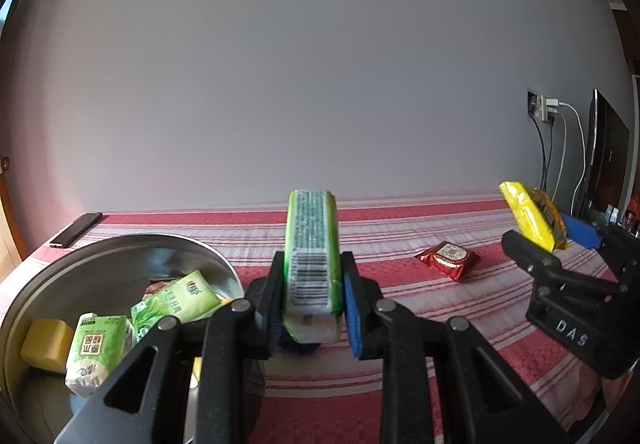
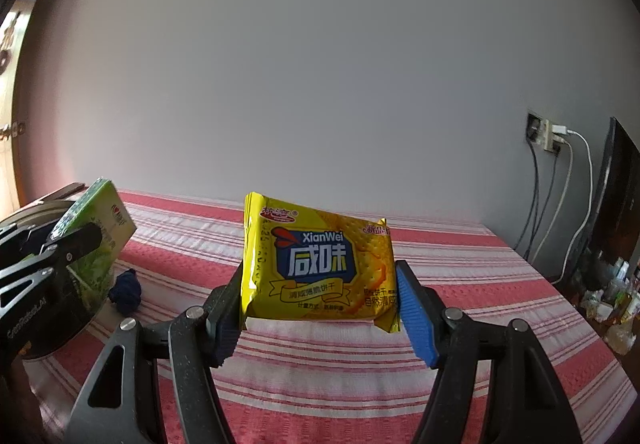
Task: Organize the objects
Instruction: 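Carry the green soap box and yellow cracker pack over the metal pot with both grippers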
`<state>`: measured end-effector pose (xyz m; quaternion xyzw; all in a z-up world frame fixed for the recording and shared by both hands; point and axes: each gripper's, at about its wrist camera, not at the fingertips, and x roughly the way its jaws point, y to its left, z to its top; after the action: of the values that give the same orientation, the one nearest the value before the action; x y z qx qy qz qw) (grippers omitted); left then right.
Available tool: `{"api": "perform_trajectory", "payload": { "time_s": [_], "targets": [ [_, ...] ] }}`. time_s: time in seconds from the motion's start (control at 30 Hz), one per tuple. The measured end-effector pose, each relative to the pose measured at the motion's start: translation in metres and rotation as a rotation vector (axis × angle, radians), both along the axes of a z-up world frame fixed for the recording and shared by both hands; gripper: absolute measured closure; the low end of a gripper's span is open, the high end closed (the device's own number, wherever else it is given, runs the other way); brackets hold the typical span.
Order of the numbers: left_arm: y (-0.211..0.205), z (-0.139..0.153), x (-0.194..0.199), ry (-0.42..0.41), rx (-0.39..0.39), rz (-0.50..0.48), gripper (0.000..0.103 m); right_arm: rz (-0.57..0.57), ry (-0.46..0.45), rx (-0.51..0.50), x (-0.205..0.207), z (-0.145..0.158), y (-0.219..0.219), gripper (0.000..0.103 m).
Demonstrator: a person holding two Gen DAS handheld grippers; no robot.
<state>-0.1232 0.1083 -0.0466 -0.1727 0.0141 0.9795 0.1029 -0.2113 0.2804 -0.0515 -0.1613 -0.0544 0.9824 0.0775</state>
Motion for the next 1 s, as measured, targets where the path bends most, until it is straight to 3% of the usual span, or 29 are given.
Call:
{"api": "perform_trajectory", "payload": {
  "time_s": [0.27,0.4,0.67,1.0],
  "targets": [
    [-0.023,0.014,0.022,0.031,0.026,0.009,0.079,0.085,-0.005,-0.019,-0.002,0.005,-0.025,0.033],
    [-0.048,0.027,0.03,0.058,0.025,0.065,0.079,0.134,0.011,-0.027,-0.002,0.02,-0.04,0.033],
    [-0.098,0.03,0.031,0.014,0.003,0.175,0.079,0.252,0.029,-0.03,-0.01,0.046,-0.079,0.033],
    [-0.137,0.026,0.028,-0.02,0.016,0.255,0.079,0.362,0.01,-0.023,-0.025,0.049,-0.129,0.033]
  ]
}}
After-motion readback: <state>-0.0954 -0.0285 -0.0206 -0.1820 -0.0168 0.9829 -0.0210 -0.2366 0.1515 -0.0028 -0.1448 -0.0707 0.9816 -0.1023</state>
